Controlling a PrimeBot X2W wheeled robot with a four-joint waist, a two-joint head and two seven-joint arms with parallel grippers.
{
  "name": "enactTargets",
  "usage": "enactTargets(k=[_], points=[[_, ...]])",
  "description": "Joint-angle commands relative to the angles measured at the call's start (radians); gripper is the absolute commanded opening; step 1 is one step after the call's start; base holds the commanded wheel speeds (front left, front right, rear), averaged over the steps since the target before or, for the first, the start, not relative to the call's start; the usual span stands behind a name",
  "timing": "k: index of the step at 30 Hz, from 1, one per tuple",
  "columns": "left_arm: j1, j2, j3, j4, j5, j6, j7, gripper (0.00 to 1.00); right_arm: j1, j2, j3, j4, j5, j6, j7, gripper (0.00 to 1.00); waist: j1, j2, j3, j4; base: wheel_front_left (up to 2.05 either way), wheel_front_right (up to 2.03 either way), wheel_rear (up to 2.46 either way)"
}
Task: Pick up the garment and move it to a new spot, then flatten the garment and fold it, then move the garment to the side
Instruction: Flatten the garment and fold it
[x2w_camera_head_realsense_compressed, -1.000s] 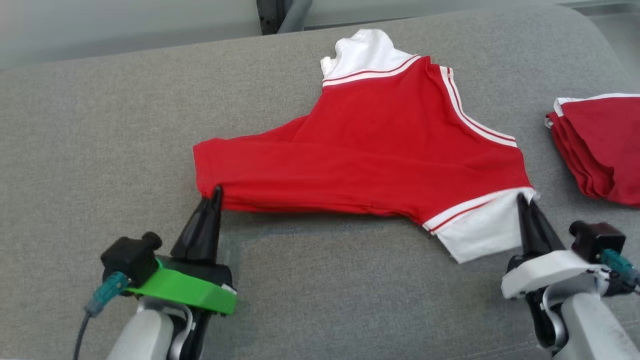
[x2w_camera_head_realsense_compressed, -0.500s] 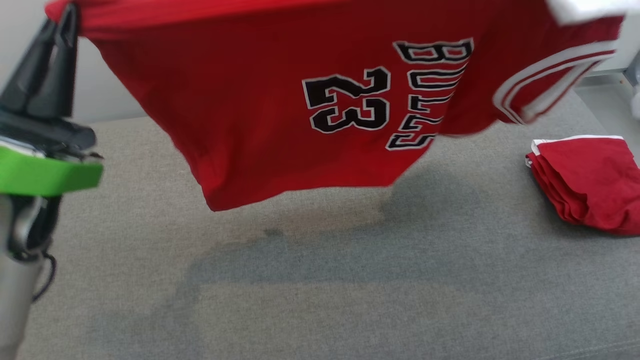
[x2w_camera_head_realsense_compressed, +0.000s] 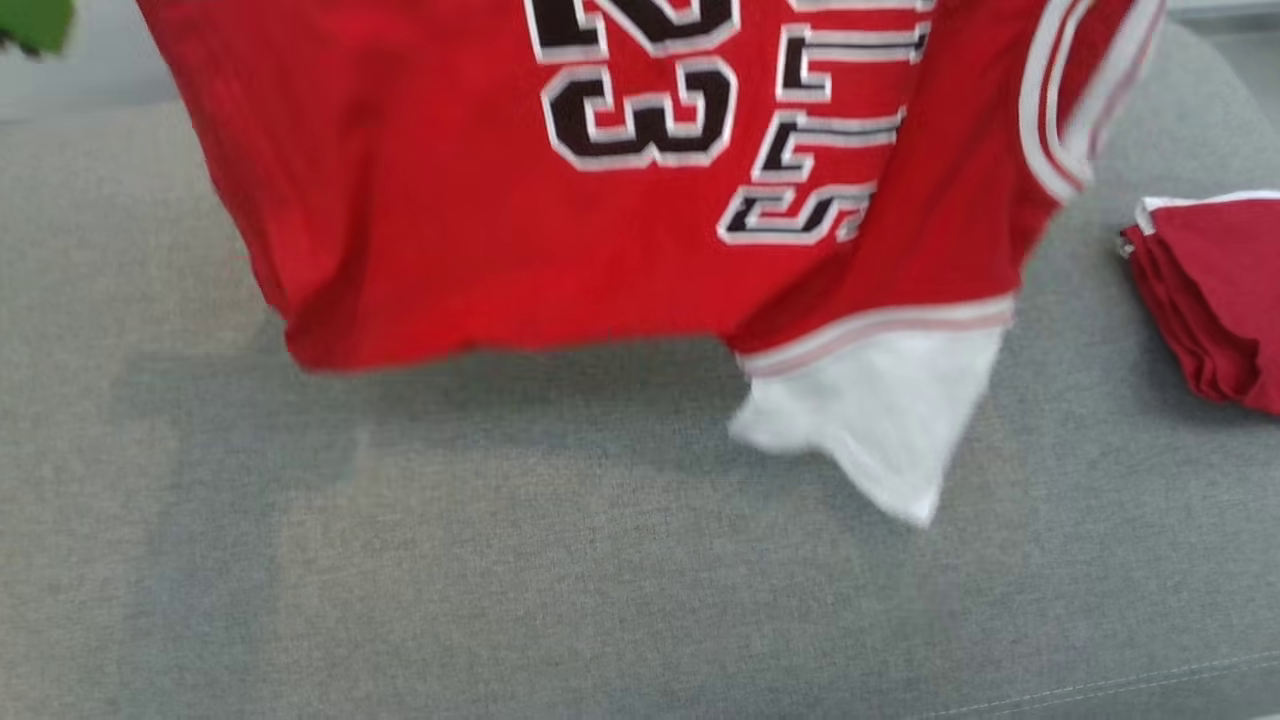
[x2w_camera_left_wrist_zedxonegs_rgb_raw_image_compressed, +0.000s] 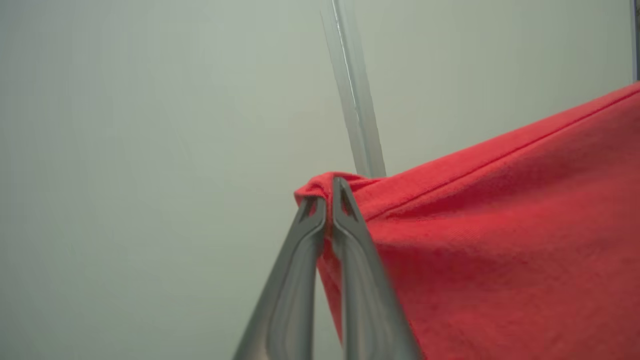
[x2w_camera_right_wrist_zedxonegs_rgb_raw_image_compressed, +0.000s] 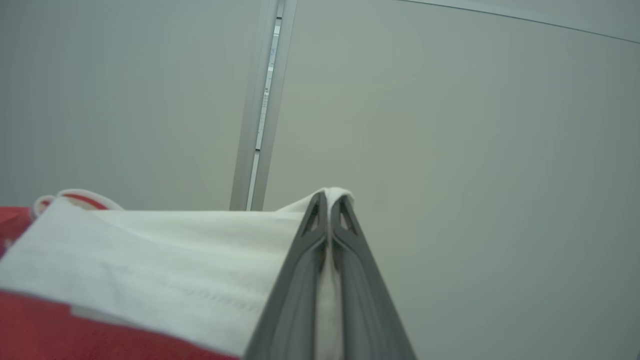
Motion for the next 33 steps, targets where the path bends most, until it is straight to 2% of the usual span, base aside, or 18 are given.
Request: enactTargets(k=[1,6,9,14,15,19,24,29,33], points=[[-0.075,-0.002,-0.008,0.034,0.024,0.003,-0.036,0.00,-0.080,0.008,-0.031,0.040,-0.016,-0.003,-0.034,0.00,0.0000,0.0000,0.285,0.041,0.00,0.00,0.00],[-0.236,-0.022,-0.038,0.181,0.060,0.003,-0.168,0.00,-0.260,0.016,-0.037,0.191,-0.116,-0.002,-0.141,0.00,0.0000,0.0000,0.307,0.058,0.00,0.00,0.00],[-0.224,-0.039,-0.054,0.249,0.032,0.003,-0.206,0.00,-0.254,0.026,-0.036,0.259,-0.104,-0.002,-0.192,0.00,0.0000,0.0000,0.285,0.056,0.00,0.00,0.00],[-0.023,-0.087,-0.080,0.314,-0.043,0.003,-0.229,0.00,-0.038,0.030,0.035,0.339,-0.029,-0.002,-0.247,0.00,0.0000,0.0000,0.219,0.043,0.00,0.00,0.00],[-0.023,-0.087,-0.080,0.314,-0.043,0.003,-0.229,0.00,-0.038,0.030,0.035,0.339,-0.029,-0.002,-0.247,0.00,0.0000,0.0000,0.219,0.043,0.00,0.00,0.00],[0.253,-0.158,-0.021,0.299,-0.070,0.003,-0.227,0.00,0.213,0.037,0.102,0.362,0.065,-0.002,-0.282,0.00,0.0000,0.0000,0.152,0.034,0.00,0.00,0.00],[0.546,-0.237,0.077,0.285,-0.043,0.003,-0.227,0.00,0.486,0.038,0.163,0.340,0.178,-0.002,-0.310,0.00,0.0000,0.0000,0.051,0.012,0.00,0.00,0.00],[0.813,-0.310,0.196,0.210,0.006,0.003,-0.228,0.00,0.734,0.027,0.188,0.317,0.264,-0.002,-0.322,0.00,0.0000,0.0000,-0.079,0.002,0.00,0.00,0.00],[1.006,-0.339,0.221,0.152,0.077,0.003,-0.227,0.00,0.916,0.020,0.221,0.291,0.281,-0.002,-0.326,0.00,0.0000,0.0000,-0.178,-0.008,0.00,0.00,0.00]])
